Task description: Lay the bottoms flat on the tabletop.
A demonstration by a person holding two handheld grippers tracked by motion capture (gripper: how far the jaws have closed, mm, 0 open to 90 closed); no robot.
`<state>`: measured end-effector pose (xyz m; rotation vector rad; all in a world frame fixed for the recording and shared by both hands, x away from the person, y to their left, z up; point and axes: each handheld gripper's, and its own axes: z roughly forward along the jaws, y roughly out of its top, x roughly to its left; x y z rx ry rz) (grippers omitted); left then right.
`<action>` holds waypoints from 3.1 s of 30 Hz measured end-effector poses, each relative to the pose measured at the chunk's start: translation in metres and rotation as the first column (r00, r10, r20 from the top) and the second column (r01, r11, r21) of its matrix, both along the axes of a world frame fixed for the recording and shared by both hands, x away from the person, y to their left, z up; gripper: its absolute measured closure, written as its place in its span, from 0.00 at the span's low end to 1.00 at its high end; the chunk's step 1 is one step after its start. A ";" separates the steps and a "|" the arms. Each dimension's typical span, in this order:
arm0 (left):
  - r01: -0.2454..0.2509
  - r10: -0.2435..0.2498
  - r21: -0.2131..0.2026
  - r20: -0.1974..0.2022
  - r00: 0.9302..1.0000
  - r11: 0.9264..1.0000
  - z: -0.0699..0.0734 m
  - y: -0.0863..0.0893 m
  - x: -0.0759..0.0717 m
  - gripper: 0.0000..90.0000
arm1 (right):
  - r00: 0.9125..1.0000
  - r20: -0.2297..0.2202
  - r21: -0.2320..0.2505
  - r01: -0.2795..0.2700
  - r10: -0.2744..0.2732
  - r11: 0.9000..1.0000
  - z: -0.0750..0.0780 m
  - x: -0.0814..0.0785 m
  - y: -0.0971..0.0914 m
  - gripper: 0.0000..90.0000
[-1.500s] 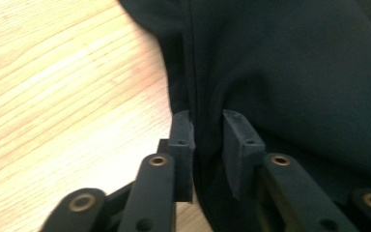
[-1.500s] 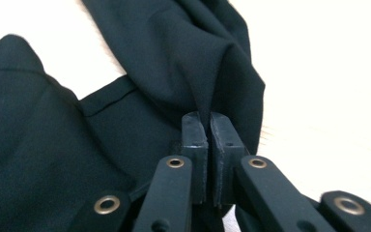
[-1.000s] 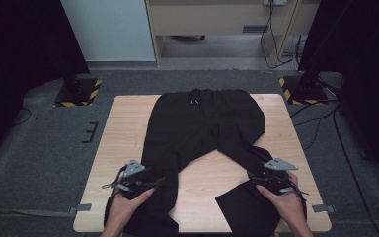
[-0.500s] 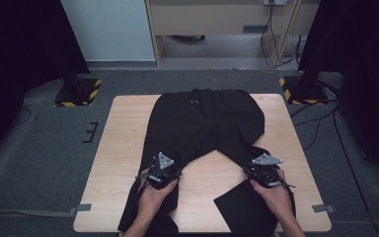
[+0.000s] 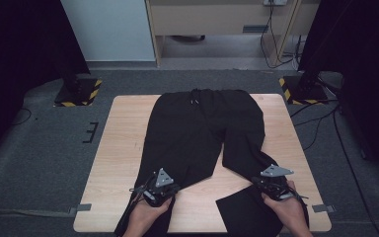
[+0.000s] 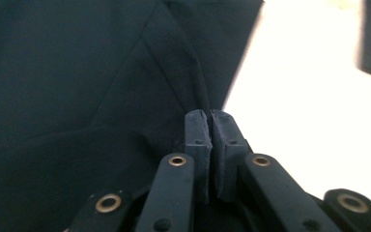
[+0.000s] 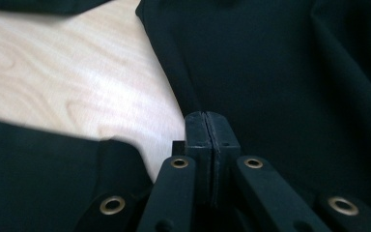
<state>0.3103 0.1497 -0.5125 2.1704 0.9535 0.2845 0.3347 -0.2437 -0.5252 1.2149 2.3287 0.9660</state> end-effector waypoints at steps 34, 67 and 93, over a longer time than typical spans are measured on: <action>-0.090 0.086 0.091 0.051 0.995 0.992 -0.010 0.030 0.007 0.59 | 0.987 -0.029 0.082 -0.153 0.156 0.985 0.008 -0.015 0.025 0.99; -0.084 0.083 -0.001 0.140 0.987 0.996 0.000 0.002 0.011 0.33 | 1.000 0.029 0.031 -0.005 0.004 1.000 0.008 0.051 0.113 0.57; 0.111 -0.113 -0.068 -0.028 0.993 0.991 0.002 -0.019 -0.027 0.98 | 0.993 0.004 0.008 -0.114 0.114 0.993 0.016 0.052 0.125 1.00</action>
